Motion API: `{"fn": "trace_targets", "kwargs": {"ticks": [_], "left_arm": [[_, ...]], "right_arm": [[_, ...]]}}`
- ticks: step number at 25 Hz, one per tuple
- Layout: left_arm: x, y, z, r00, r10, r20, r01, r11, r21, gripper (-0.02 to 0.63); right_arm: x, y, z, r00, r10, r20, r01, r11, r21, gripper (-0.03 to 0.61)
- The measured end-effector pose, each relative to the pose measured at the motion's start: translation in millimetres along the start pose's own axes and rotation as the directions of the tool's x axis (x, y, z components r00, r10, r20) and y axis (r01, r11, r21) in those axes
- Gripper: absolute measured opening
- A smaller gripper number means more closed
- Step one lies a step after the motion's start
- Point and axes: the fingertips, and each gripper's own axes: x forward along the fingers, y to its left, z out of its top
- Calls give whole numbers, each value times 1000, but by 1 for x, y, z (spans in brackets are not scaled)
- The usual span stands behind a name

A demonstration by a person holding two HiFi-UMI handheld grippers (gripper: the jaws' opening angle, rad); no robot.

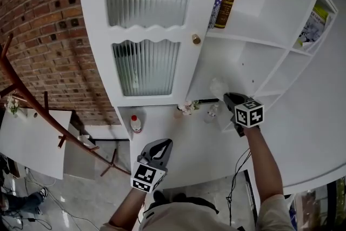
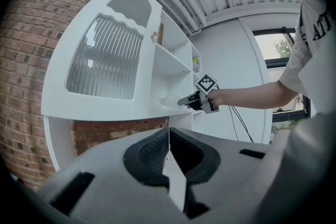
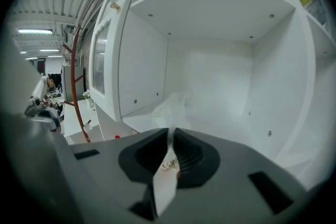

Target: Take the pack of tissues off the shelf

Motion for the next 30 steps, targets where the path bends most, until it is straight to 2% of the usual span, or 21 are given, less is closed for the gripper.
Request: {"fn": "trace_targets", "kwargs": {"ticks": [12,18,30], "left_arm": [[4,-11,2,1000,-21,6,21,1000,20,26],[8,-22,9,999,33,7,-33,999,23,26],[7,-63,10,988,155,11,-154,988,-9,26]], "right_arm": [[-48,32,-17,996,15,87,-17,1000,23,46],[-60,35,-31,991,54,121,-58,998,33,46],[-113,43,-56,974,130,183,-130,991,-13,46]]}}
